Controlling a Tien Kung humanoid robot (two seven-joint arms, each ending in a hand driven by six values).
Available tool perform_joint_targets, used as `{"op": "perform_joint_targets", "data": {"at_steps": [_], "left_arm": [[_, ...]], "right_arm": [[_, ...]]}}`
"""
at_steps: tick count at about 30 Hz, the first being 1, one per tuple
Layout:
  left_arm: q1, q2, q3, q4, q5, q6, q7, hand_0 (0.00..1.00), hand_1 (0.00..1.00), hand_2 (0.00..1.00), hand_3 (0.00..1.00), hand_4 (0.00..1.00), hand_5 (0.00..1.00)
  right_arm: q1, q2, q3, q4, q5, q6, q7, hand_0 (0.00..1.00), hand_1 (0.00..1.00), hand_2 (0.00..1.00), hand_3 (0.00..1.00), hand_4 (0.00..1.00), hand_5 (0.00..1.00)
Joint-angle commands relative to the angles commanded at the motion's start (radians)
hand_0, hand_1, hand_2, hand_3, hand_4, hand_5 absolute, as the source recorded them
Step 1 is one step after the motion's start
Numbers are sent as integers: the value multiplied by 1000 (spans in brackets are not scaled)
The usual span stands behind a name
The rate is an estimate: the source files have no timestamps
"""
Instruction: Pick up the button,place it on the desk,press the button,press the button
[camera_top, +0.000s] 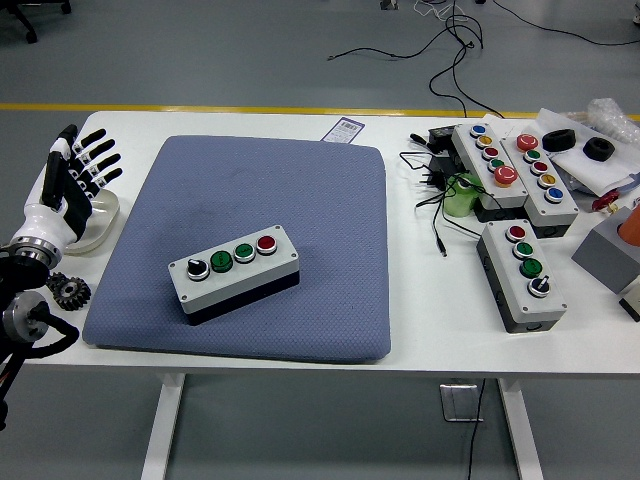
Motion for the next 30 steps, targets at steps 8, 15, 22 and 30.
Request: {"op": "perform_joint_targets", "data": {"at_steps": [8, 15, 22, 30], "left_arm": [[5, 0, -22, -3, 11, -5, -2, 830, 846, 861, 823, 603, 998], [10, -2, -33, -2, 19, -4, -4, 830, 850, 862, 824, 607, 998], [4, -2, -39, -1, 26, -3, -5, 830, 850, 864, 823, 608, 998], [1, 1, -46, -3, 26, -4, -7, 828, 851, 865, 825, 610, 998]], "right_arm": [[4, 0, 21, 0, -22, 1, 4, 542, 665, 709, 632, 308, 153], [7, 0, 32, 0, -40, 2, 7, 544, 665, 709, 632, 308, 154], [12, 0, 47, 0, -56, 3, 10, 546, 665, 709, 632, 308, 153], [16, 0, 55, 0, -65, 3, 13, 547, 665, 708, 632, 308, 154]]}}
